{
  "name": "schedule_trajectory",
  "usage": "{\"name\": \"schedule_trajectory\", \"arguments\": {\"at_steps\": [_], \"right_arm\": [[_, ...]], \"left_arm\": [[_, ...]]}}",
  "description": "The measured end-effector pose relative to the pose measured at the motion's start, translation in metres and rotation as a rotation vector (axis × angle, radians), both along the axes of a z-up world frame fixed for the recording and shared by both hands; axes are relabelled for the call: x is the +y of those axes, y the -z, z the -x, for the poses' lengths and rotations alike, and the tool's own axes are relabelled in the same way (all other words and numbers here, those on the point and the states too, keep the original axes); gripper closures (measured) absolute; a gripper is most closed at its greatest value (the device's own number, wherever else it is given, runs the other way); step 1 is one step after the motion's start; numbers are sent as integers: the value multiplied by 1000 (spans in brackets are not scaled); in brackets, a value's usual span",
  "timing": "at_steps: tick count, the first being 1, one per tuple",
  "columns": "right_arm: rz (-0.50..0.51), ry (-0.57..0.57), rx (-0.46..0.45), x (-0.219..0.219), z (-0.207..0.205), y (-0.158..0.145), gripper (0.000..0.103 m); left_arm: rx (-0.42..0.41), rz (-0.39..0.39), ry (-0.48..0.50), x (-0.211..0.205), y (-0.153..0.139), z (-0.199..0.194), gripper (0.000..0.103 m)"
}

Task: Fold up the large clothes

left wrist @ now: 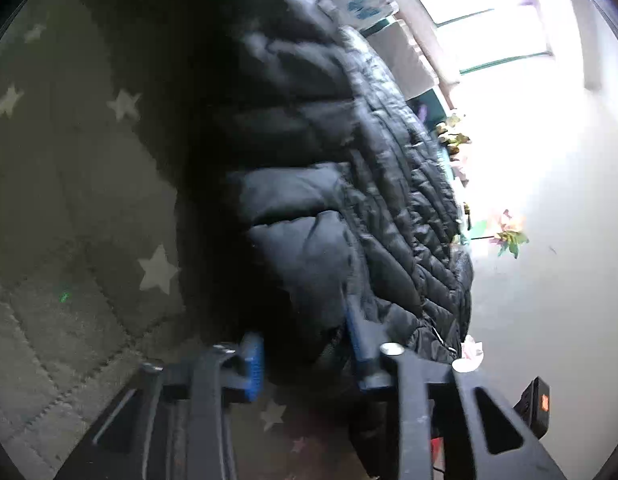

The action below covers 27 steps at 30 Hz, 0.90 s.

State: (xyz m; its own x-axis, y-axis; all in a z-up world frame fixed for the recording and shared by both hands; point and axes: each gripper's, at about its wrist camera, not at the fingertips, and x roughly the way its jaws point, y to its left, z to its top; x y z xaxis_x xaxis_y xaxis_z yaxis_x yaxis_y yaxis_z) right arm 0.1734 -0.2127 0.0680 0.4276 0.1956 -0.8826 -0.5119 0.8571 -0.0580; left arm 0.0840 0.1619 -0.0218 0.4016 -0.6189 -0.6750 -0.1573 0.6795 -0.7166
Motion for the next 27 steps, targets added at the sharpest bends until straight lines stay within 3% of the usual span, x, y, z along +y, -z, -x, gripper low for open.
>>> {"name": "schedule_trajectory", "arguments": {"at_steps": [3,9,12,15,16,18,20,22,24,27], "right_arm": [[-12,-32,-28,-4,11,-14,92],[-42,-163,-12,-13,65,-39,92],[-45,-199,60,-10,86,-20,88],[-50,-200,158,-11,93,4,85],[-61,-199,172,-14,94,3,85],[-102,-214,195,-24,96,-13,81],[-132,-221,189,-40,97,-32,80],[-163,-188,154,-59,88,-54,73],[-159,-122,95,-75,72,-63,58],[-130,0,15,-101,32,-60,55]], "left_arm": [[-63,-17,15,1,-25,26,78],[-80,-94,66,2,-55,96,78],[-34,-150,99,3,-42,127,78],[39,-103,82,14,-20,134,72],[47,-61,72,20,-18,135,70],[41,-59,72,27,-26,134,69],[32,-90,100,24,-38,129,68],[29,-115,113,27,-47,122,68],[38,-145,126,34,-53,124,68],[25,-183,104,46,-68,128,67]]}}
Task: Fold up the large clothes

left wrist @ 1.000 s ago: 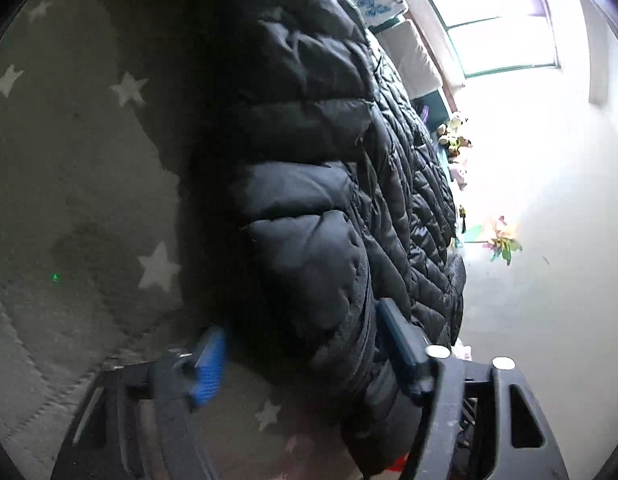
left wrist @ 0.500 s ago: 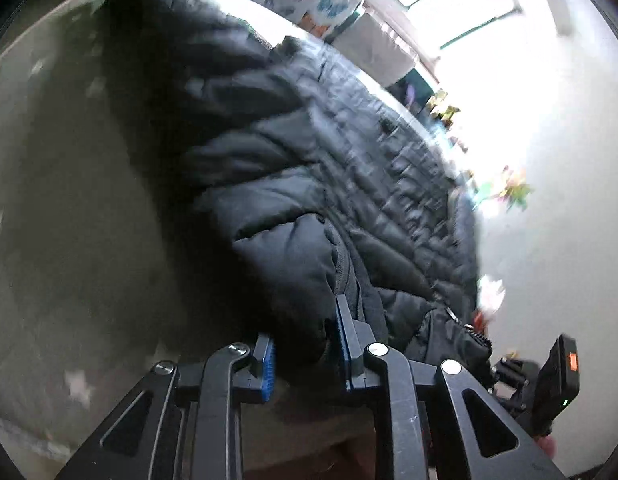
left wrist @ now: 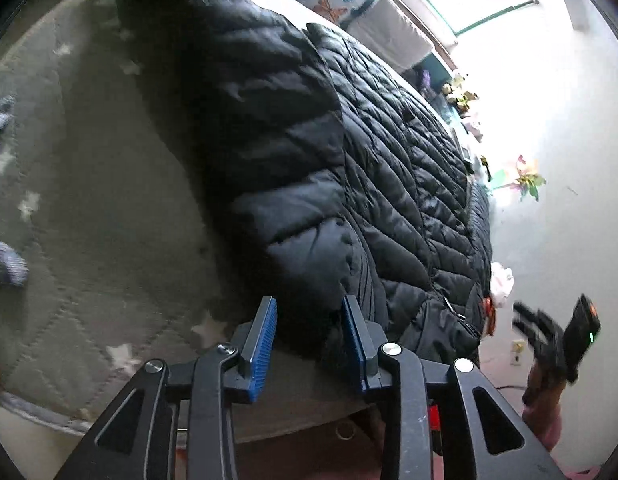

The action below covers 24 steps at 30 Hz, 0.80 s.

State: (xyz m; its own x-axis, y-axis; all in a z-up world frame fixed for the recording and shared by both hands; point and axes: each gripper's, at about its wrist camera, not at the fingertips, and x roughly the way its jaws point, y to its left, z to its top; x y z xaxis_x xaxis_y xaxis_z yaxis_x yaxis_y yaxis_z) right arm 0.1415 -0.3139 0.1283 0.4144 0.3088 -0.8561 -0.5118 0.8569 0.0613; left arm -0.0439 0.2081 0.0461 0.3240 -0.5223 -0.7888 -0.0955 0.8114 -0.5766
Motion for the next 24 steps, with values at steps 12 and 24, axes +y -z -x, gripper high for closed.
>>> {"name": "schedule_trajectory", "arguments": {"at_steps": [12,24], "right_arm": [[40,267,116,-65,-115,99,55],[109,270,117,-54,-117,97,51]], "left_arm": [[-87,-22,-237,85,-38,-16,64],[-125,66,-167,87,-15,-169,48]]}}
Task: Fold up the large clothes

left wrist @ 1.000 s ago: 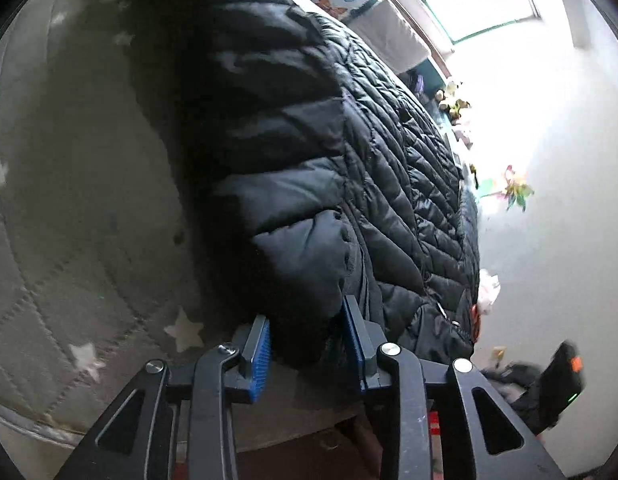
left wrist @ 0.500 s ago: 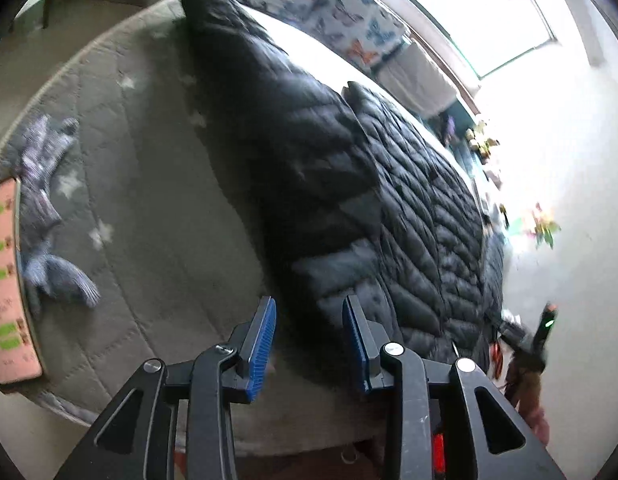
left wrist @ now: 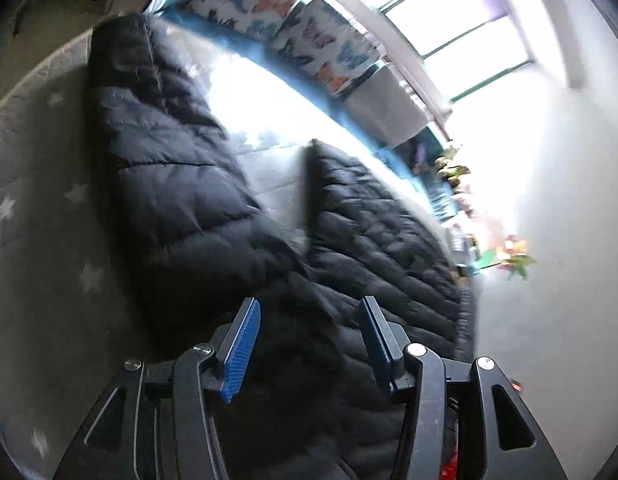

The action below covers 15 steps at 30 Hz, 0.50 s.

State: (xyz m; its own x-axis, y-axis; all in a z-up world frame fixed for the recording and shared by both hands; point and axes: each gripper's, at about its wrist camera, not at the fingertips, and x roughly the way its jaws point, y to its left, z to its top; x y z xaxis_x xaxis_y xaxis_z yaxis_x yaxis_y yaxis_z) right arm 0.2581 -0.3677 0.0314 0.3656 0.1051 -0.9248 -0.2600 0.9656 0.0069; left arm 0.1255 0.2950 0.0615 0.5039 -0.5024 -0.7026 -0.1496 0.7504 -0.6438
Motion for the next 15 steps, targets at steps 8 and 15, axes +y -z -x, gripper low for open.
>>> {"name": "schedule_trajectory", "arguments": {"at_steps": [8,15], "right_arm": [[3,14,33,0,-7,3,47],[26,23,71,3,-16,5,42]], "left_arm": [[98,106,-77,50,54,-53,48],[89,29,-139,98,37,-107,48]]}}
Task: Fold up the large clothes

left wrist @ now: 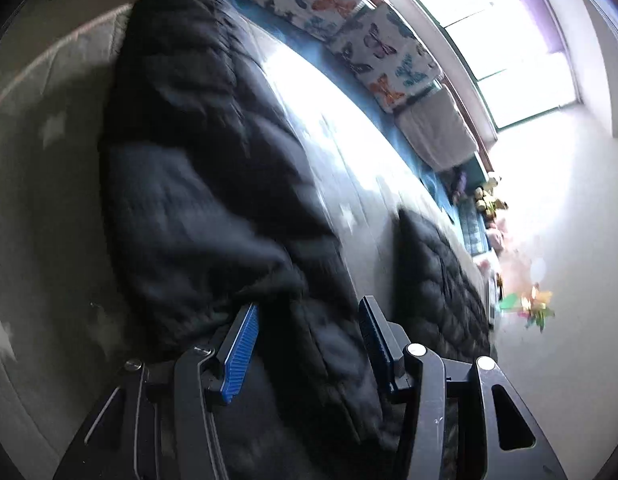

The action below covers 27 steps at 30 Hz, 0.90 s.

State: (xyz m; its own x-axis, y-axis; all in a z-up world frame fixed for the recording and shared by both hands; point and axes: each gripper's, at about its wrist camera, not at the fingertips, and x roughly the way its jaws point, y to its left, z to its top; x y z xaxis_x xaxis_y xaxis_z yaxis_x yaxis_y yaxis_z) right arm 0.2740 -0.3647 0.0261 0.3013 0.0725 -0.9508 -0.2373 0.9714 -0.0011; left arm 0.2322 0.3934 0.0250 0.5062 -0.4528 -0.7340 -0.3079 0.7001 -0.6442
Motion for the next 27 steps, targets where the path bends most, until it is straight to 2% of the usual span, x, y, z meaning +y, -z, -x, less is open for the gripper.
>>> {"name": "schedule_trajectory", "arguments": {"at_steps": [4,6,8,9,12,18,21,24,26,27], "right_arm": [[4,7,16,0,-4,1,41],[6,14,22,1,-5,1,41],[10,18,30,1,-7,1,40],[13,20,34,1,-7,1,40],[18,26,46,2,-8,2,39],[29,28,62,2,-12,4,38],[34,27,61,4,-13,5,38],[31,27,59,3,-13,6,38],[32,26,54,4,-13,5,38],[30,25,51,4,-14,6,38]], "left_arm": [[4,-43,-86,43,0,-36,48],[27,-31,-93,62,7,-57,48],[39,22,-109,79,12,-71,48],[34,26,-107,85,12,-80,48],[14,-26,-108,93,7,-106,48],[16,-36,-149,117,14,-150,48],[22,-50,-145,119,7,-159,47],[-57,-99,-121,107,-20,-148,47],[-112,-148,-136,111,-41,-123,40],[-118,-160,-140,111,-47,-113,29]]}}
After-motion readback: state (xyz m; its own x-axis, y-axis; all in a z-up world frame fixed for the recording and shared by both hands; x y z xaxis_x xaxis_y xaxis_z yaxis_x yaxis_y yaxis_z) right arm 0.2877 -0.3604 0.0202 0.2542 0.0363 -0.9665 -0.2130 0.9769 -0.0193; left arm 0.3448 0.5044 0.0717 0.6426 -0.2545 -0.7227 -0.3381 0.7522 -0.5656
